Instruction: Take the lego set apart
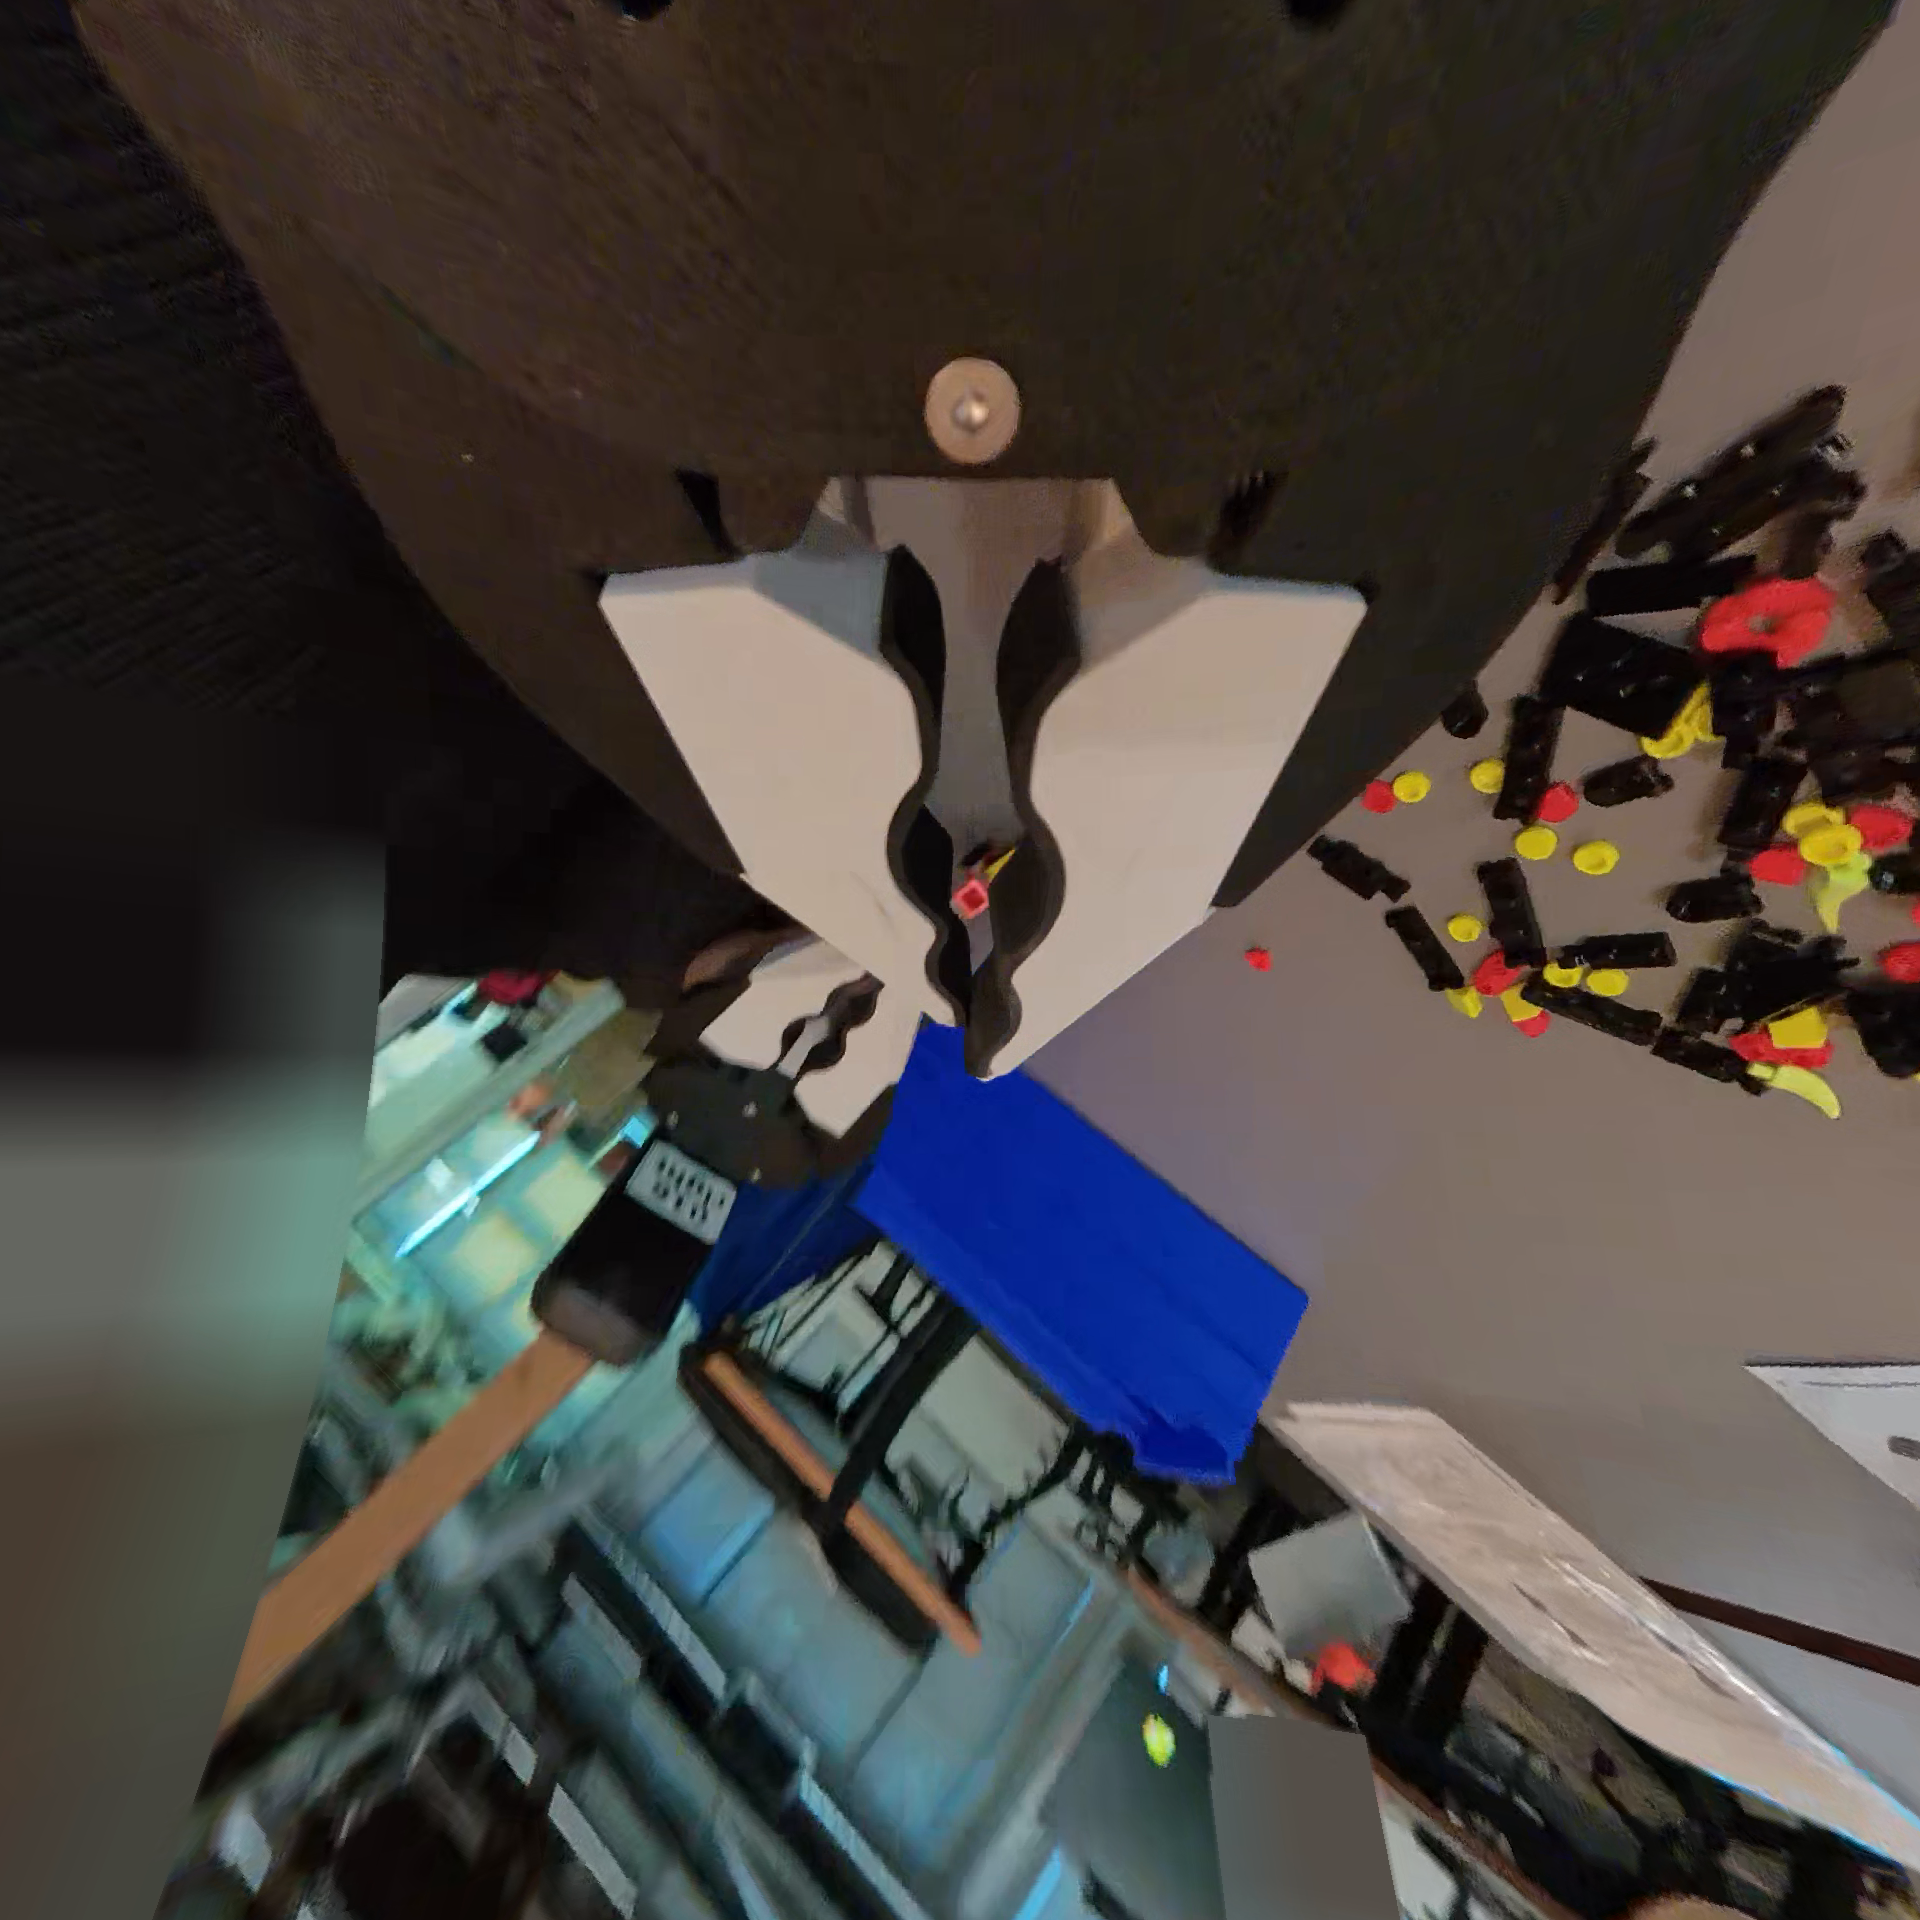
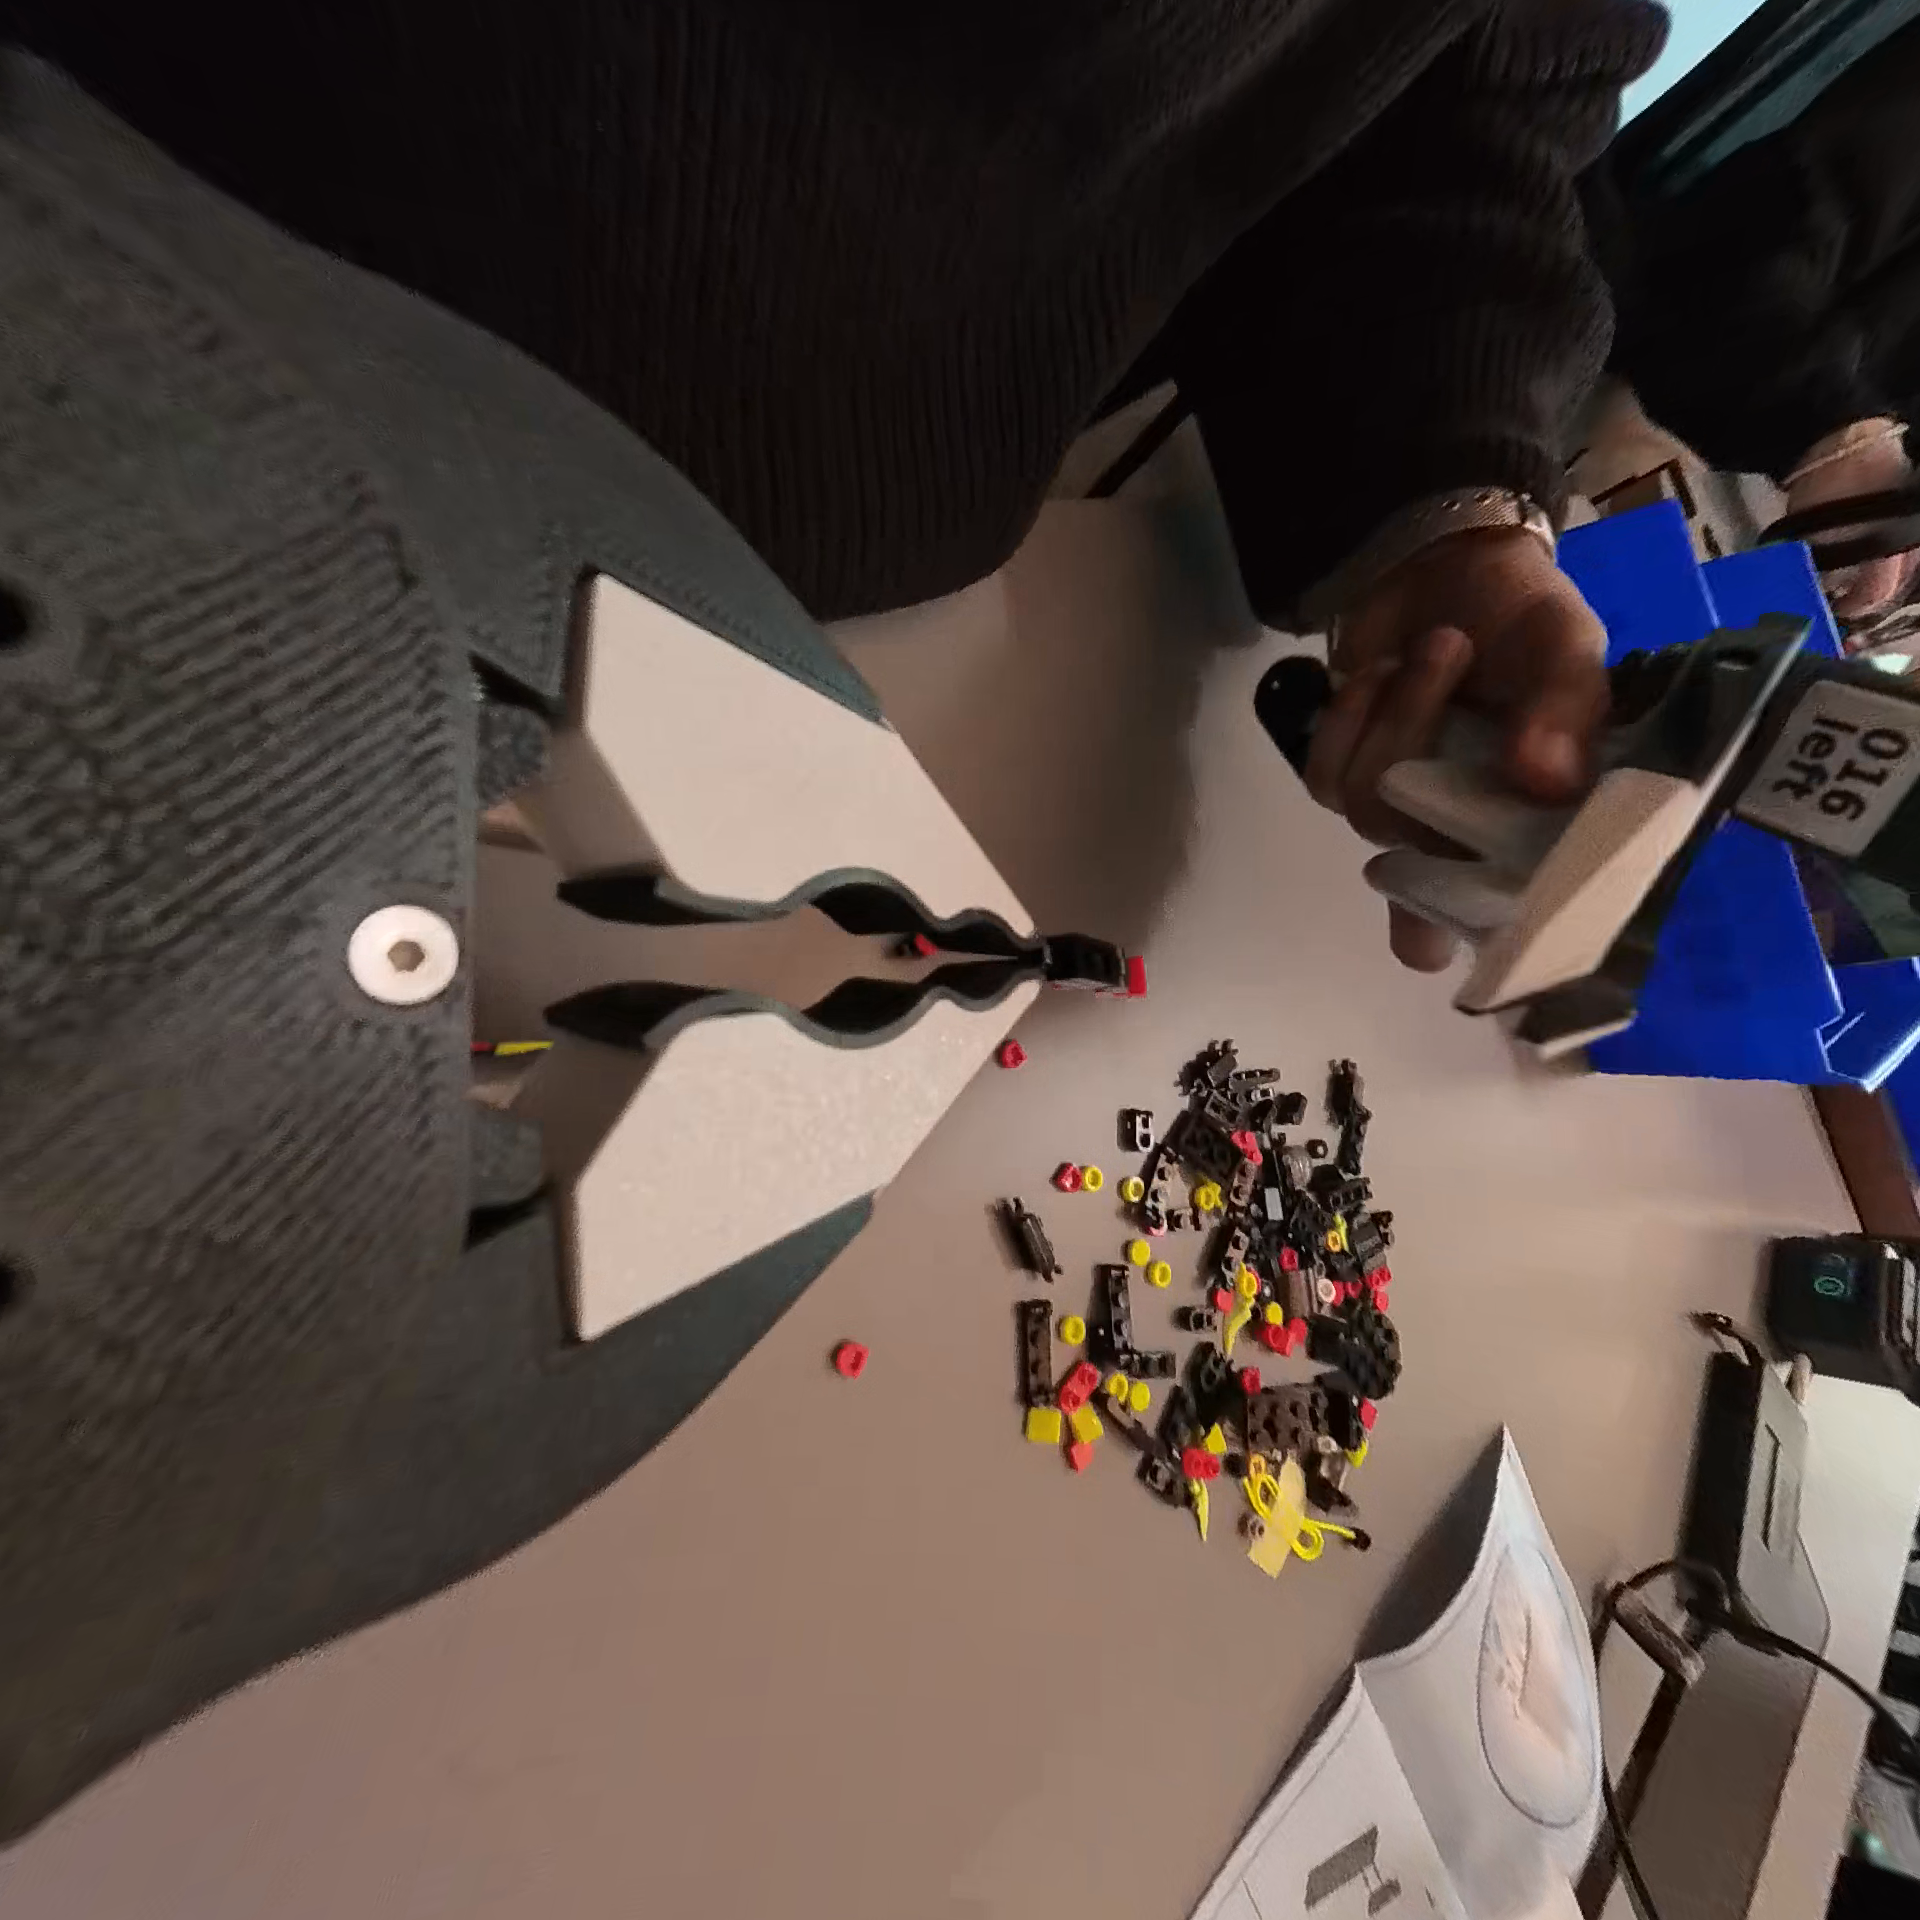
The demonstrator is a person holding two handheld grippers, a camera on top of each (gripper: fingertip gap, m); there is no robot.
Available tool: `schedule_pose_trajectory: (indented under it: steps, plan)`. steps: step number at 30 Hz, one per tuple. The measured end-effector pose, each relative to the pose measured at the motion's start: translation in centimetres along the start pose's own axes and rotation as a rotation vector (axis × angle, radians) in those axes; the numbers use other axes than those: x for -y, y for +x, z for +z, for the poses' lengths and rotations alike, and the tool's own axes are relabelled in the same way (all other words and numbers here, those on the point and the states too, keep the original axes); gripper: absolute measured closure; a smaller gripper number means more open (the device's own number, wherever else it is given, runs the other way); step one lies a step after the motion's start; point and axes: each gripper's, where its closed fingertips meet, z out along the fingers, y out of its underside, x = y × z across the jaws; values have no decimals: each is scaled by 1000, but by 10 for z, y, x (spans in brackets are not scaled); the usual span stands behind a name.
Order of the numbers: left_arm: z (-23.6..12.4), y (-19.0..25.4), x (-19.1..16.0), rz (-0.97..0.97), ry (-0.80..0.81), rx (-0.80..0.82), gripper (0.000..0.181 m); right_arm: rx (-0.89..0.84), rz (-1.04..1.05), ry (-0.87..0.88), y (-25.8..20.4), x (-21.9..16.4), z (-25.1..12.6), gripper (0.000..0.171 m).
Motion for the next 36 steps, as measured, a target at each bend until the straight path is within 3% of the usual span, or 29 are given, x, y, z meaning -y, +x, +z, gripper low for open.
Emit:
schedule_pose_trajectory:
  steps: [4,6,9,12,14,15,25,31,34,36]
  plan:
    - [17,6,-33,69,-129,-34,181,69,58,54,-7,5,-1,171]
    - [23,13,-47,61,-191,-74,156,116,83,41,-12,2,1,171]
    - [30,16,-67,145,-299,-55,144,146,42,-29,-22,-9,8,171]
    - [35,23,-87,194,-383,-73,148,171,19,-52,-32,-10,11,171]
    - [37,29,-89,194,-387,-105,171,168,23,-63,-31,-13,11,170]
    - [37,30,-88,191,-382,-112,172,182,39,-52,-31,-12,9,170]
    - [37,34,-68,-115,-274,-217,177,184,109,64,-24,3,4,170]
    - [31,18,-55,-400,-197,-247,177,-1,-99,146,-2,10,-2,135]
    - [32,16,-66,-500,-248,-261,177,-62,-258,165,-6,14,-2,135]
    - [34,15,-71,-537,-270,-261,178,-119,-343,89,-4,4,4,137]
